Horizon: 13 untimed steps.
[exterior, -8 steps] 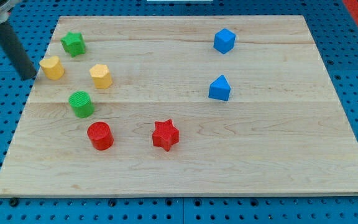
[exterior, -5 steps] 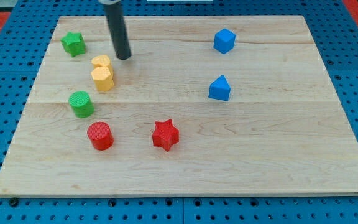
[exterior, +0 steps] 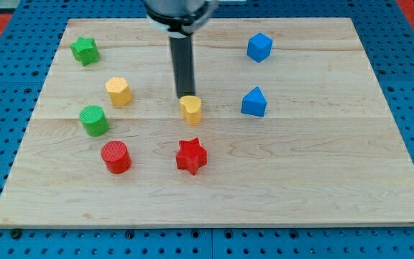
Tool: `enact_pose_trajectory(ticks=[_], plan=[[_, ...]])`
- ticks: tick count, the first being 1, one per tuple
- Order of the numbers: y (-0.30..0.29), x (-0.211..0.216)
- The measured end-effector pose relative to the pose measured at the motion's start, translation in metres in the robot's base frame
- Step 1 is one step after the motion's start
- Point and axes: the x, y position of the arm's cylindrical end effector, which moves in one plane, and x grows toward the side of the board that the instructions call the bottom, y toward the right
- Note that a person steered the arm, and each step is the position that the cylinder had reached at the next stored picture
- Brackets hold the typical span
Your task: Drag the yellow heart to the right of the red star
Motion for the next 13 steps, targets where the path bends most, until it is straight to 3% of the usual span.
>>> enact_pose_trajectory(ticks=[1, 3, 5, 6, 8, 10, 11, 13], plan=[[0.029, 0.000], [-0.041, -0.002], [-0.050, 0.025], [-0.027, 0.041], [-0.015, 0.005], [0.083, 0.073], [0.072, 0.058], [0.036, 0.091]])
